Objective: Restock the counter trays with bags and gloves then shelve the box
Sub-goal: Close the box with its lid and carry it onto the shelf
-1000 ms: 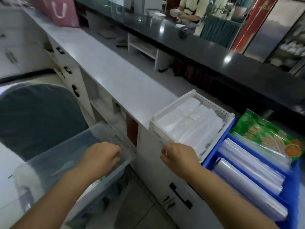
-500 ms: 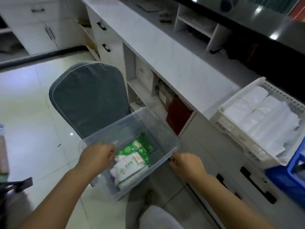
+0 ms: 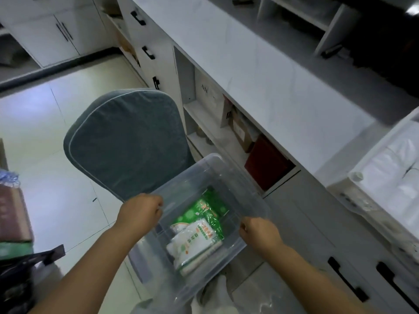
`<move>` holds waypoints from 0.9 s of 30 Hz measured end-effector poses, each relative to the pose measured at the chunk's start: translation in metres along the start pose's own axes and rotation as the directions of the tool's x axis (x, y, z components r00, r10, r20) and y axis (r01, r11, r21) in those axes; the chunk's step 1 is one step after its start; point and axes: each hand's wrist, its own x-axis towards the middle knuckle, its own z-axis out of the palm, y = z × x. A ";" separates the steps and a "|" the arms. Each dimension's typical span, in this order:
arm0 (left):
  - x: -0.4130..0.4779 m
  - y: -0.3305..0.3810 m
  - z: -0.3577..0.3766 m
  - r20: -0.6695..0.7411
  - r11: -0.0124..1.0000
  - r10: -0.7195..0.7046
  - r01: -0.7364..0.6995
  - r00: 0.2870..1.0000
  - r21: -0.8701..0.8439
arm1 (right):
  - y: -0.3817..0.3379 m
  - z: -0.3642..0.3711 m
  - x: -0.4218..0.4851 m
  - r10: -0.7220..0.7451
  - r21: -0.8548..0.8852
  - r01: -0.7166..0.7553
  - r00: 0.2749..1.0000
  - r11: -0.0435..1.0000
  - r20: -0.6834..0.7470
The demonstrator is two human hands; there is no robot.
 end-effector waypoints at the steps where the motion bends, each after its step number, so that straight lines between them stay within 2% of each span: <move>1: 0.008 -0.002 0.002 0.007 1.000 0.008 -0.008 1.000 -0.002 | 0.000 0.003 0.002 0.032 0.018 -0.032 0.999 0.999 0.005; 7: 0.068 -0.014 0.018 0.092 0.995 0.098 -0.100 0.991 0.024 | -0.001 0.034 0.010 0.248 0.058 -0.252 0.966 0.966 0.069; 10: 0.103 -0.026 0.028 0.106 0.985 0.168 -0.170 0.980 0.011 | -0.009 0.051 0.007 0.384 0.025 -0.389 0.917 0.921 0.109; 13: 0.131 -0.035 0.038 0.161 0.968 0.244 -0.250 0.956 0.019 | -0.027 0.070 0.002 0.503 0.106 -0.521 0.849 0.847 0.162; 15: 0.144 -0.039 0.044 0.224 0.956 0.282 -0.292 0.933 0.013 | -0.041 0.083 0.000 0.604 0.205 -0.638 0.770 0.742 0.208; 17: 0.155 -0.044 0.052 0.284 0.943 0.322 -0.334 0.903 -0.008 | -0.055 0.096 0.001 0.712 0.350 -0.734 0.668 0.582 0.218; 20: 0.168 -0.051 0.059 0.322 0.938 0.342 -0.342 0.883 -0.056 | -0.071 0.114 0.004 0.816 0.439 -0.803 0.533 0.403 0.225; 23: 0.174 -0.053 0.065 0.365 0.931 0.364 -0.350 0.857 -0.108 | -0.086 0.126 0.009 0.857 0.533 -0.798 0.459 0.281 0.235; 27: 0.178 -0.050 0.071 0.415 0.939 0.344 -0.300 0.842 -0.168 | -0.099 0.136 0.012 0.858 0.701 -0.712 0.388 0.046 0.337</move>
